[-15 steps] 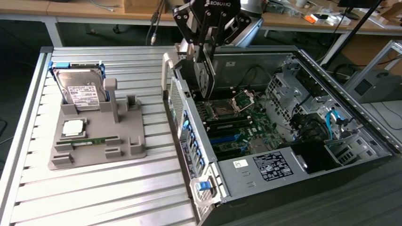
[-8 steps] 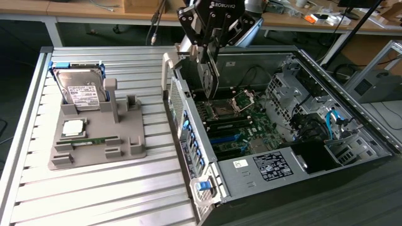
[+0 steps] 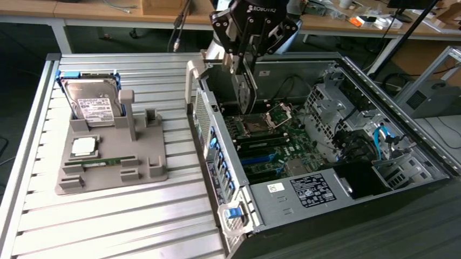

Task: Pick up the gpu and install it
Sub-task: 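Pick up the gpu and move the gpu toward the slot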

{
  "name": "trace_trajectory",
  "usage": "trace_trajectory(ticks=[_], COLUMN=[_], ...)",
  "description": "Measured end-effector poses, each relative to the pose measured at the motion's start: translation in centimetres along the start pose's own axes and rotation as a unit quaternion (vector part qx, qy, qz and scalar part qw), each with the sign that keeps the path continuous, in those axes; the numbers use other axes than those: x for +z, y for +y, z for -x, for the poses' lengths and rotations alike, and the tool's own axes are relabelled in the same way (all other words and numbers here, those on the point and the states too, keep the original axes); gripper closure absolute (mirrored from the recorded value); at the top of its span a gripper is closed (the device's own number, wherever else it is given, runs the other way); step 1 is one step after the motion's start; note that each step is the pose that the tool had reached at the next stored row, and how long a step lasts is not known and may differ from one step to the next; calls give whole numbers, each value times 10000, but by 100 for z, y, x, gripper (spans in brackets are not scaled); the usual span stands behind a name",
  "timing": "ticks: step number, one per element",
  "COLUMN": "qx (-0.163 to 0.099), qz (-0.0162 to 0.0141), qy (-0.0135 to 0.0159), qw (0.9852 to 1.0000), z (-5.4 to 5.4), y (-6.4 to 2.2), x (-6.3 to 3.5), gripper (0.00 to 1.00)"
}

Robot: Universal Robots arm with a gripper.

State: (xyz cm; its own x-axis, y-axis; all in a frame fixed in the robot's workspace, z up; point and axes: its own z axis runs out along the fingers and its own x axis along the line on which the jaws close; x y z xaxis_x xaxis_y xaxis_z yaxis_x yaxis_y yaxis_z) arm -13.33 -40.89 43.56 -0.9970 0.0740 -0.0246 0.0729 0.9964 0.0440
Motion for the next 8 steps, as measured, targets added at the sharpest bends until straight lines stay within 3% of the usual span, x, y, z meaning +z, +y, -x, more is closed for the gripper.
trace_trajectory(ticks=[8], qx=[0], qz=[-2], qy=[0], qw=[10000], z=[78], y=[-31], x=[43], gripper=[73])
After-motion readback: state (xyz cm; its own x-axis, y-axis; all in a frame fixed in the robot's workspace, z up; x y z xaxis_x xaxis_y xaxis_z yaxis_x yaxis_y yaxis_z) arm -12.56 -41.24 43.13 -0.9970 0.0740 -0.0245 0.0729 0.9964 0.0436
